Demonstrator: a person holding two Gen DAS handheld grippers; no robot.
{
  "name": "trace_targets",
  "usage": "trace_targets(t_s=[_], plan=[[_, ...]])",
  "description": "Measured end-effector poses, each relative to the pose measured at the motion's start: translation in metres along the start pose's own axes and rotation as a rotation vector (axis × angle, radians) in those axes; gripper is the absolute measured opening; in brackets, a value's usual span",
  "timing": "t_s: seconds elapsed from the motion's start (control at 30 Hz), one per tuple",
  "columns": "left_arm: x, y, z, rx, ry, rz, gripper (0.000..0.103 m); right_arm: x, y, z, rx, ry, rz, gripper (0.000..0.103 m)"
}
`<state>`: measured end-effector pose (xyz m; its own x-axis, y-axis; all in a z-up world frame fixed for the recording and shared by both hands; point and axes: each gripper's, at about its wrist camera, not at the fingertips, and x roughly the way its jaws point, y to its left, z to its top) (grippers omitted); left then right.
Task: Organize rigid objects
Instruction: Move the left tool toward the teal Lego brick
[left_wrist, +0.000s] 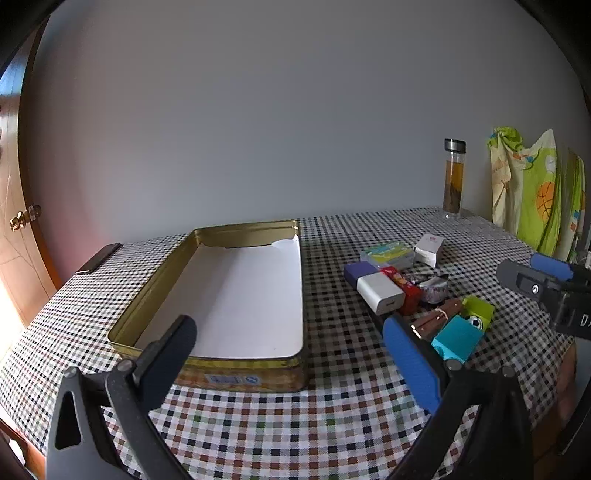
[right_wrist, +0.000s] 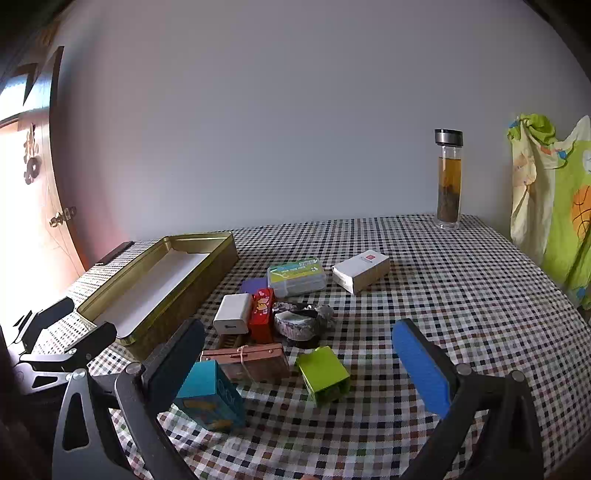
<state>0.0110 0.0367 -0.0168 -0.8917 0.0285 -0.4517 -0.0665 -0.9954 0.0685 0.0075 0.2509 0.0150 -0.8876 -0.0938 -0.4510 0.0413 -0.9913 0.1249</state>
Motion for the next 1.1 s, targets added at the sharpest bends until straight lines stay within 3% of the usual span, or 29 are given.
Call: trace_targets(t_s=[0.6,1.1], plan=[[0.0,-0.022,-0.001,0.028,0.015,-0.016,0.103,-0.006,-0.014,-0.012,0.034,0.0,0.001,0.103],[0.0,-0.055,-0.007,0.084,-0.001,-0.084,0.103,-0.003,-0.038,-0.019,0.089,0.01,-0.036,0.103]])
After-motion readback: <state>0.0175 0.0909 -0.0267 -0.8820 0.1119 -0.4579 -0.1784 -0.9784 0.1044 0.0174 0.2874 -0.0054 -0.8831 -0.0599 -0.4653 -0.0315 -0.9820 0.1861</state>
